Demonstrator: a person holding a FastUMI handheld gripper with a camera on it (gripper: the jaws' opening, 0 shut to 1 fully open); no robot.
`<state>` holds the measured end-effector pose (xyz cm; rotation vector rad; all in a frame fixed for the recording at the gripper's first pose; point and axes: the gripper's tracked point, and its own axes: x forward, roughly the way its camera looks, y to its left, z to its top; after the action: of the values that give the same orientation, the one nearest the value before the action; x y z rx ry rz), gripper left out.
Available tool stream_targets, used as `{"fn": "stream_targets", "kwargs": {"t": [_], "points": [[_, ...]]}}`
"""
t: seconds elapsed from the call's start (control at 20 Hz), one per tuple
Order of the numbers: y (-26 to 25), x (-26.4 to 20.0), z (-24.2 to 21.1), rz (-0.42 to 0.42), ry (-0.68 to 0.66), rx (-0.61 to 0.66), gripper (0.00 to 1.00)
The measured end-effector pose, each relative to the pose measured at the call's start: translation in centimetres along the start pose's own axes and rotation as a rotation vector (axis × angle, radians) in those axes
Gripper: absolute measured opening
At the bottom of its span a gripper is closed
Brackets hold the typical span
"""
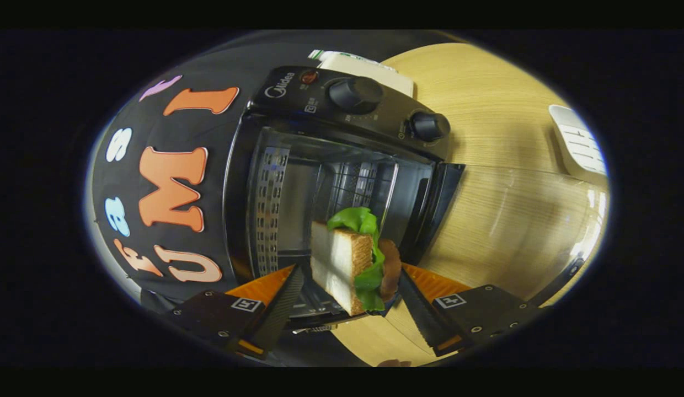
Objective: Open the toaster oven, put the food inside, and close the toaster oven door.
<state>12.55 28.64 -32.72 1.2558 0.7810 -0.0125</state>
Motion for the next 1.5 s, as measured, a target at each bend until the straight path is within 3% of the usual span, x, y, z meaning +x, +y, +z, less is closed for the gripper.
{"fn": "stream_targets", "kwargs": {"t": [0.2,0.4,0.55,0.75,0.95,1.2,1.5], "points": [[-1.4,-1.6,-0.7,-0.028,0.018,-0.068,0.98],[-3.1,-6.5,-1.3,-0.044,0.035,-0.239,0.98],[-3.4,-10.8,-1.1,-0.016,0.030,-0.410,0.98],[-6.8,-14.3,-0.8,-0.077,0.024,-0.676,0.98],[-11.1,-14.7,-0.3,-0.186,0.026,-0.936,0.98],[-14.6,-13.6,-1.5,-0.286,0.092,-1.167,0.99],[-16.2,-11.5,-2.7,-0.352,0.141,-1.295,0.99]]}}
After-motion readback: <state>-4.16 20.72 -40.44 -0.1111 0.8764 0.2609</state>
